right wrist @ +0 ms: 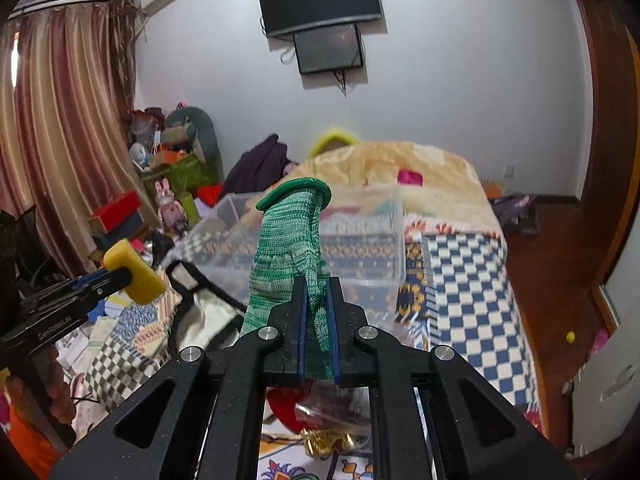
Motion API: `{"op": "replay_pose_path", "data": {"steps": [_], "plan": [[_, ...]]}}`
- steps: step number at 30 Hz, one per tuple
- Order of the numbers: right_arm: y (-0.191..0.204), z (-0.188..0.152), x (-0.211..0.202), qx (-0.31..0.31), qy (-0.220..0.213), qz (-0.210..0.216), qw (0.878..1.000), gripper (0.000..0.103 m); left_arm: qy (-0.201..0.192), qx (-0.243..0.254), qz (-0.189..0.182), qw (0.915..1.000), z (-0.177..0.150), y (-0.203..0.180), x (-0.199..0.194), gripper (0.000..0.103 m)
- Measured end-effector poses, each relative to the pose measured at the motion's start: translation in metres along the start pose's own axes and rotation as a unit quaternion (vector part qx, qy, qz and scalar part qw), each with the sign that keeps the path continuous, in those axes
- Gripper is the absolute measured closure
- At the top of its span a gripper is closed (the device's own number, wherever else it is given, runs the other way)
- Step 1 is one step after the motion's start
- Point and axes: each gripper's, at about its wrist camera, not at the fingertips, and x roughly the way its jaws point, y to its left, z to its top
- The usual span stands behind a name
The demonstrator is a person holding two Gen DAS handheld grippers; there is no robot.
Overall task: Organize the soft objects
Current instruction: 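Lift the sponge with the left tool while the right tool carries the glove over the box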
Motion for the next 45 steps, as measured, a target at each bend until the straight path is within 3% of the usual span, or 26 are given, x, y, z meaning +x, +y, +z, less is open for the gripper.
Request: {"op": "replay_pose_path", "data": {"steps": [9, 16, 29, 40, 45], "plan": [[-0.004, 0.029, 0.001, 0.003, -0.037, -0.006, 0.999, 0.095, -0.049, 0.024, 0.002, 0.9985, 0.043, -0.013, -0.002, 0.075], [-0.005, 0.046, 0.014, 0.005, -0.052, -0.017, 0.999, 0.095, -0.045, 0.031, 0.004, 0.9985, 0.062, -0.018, 0.023, 0.075], [-0.01, 0.053, 0.063, 0.004, -0.01, -0.026, 1.0, 0.095, 0.031, 0.035, 0.002, 0.9989, 0.07, -0.017, 0.097, 0.075], [-0.006, 0.037, 0.116, -0.015, 0.09, -0.025, 0.996, 0.095, 0.127, 0.023, -0.019, 0.9915, 0.059, -0.019, 0.159, 0.075], [-0.003, 0.032, 0.125, -0.024, 0.121, -0.02, 0.992, 0.094, 0.141, 0.034, -0.006, 0.9894, 0.057, -0.023, 0.168, 0.075]]}}
